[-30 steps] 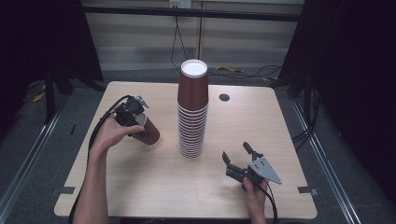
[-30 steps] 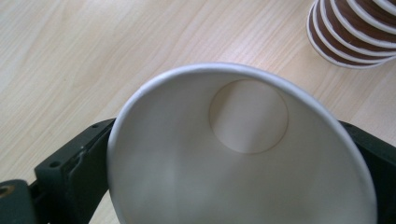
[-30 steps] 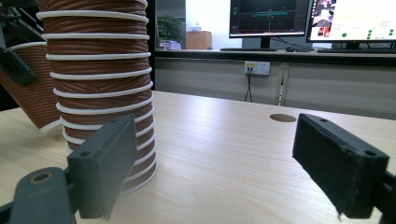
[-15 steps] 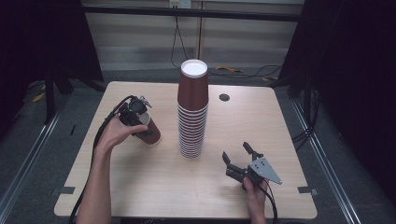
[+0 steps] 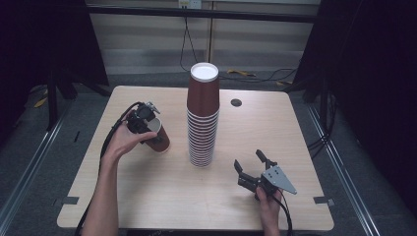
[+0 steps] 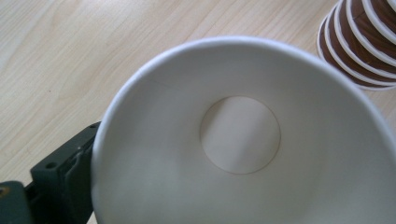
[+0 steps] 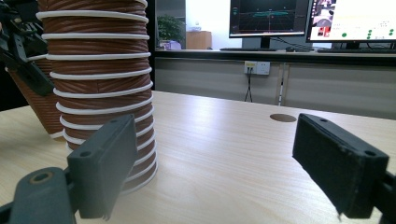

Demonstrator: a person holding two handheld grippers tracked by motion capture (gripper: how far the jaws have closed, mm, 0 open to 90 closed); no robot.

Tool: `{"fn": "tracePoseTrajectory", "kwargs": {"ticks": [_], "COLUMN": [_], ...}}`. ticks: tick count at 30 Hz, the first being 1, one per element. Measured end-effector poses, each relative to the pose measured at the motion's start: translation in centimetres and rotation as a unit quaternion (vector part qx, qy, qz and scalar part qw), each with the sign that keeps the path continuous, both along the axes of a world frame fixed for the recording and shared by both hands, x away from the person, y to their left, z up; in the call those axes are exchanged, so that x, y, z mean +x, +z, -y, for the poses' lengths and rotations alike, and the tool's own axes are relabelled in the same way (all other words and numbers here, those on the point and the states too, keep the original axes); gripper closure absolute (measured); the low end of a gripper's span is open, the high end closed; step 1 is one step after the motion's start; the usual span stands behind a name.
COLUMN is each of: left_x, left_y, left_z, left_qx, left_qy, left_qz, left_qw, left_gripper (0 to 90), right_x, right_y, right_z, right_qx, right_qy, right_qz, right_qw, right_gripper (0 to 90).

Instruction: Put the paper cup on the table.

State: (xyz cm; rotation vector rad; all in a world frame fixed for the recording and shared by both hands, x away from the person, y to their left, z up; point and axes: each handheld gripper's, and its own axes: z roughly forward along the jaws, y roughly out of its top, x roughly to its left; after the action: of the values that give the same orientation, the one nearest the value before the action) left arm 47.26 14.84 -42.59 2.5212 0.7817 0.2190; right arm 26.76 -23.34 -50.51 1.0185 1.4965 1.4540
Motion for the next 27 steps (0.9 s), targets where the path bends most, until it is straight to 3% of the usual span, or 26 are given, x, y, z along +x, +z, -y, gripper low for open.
{"fn": "tracePoseTrajectory", "kwargs": {"ticks": [6,10,18,20,21,27], "left_x": [0.0,-0.1,-0.2,-0.3,-0.2,-0.3], "left_y": [-0.4,-0.7,-1.3,-1.7,-1.8,-2.1], "left_z": [0.4,0.4,0.8,1.1,1.0,0.7], "left_qx": [-0.008,-0.024,-0.034,-0.054,-0.043,-0.052], "left_qy": [-0.007,-0.011,-0.024,-0.007,-0.019,-0.023], "left_qz": [-0.009,-0.001,0.001,-0.003,-0.004,0.004], "left_qw": [0.9999,0.9997,0.9991,0.9985,0.9989,0.9983], "left_gripper": [4.3,4.4,6.9,6.8,5.2,4.1], "right_x": [0.0,0.0,0.0,0.0,0.0,0.0], "right_y": [0.0,0.0,0.0,0.0,0.0,0.0], "right_z": [0.0,0.0,0.0,0.0,0.0,0.0], "right_qx": [0.0,0.0,0.0,0.0,0.0,0.0], "right_qy": [0.0,0.0,0.0,0.0,0.0,0.0], "right_qz": [0.0,0.0,0.0,0.0,0.0,0.0], "right_qw": [1.0,1.0,1.0,1.0,1.0,1.0], "right_gripper": [13.7,13.7,13.7,13.7,13.7,13.7]}}
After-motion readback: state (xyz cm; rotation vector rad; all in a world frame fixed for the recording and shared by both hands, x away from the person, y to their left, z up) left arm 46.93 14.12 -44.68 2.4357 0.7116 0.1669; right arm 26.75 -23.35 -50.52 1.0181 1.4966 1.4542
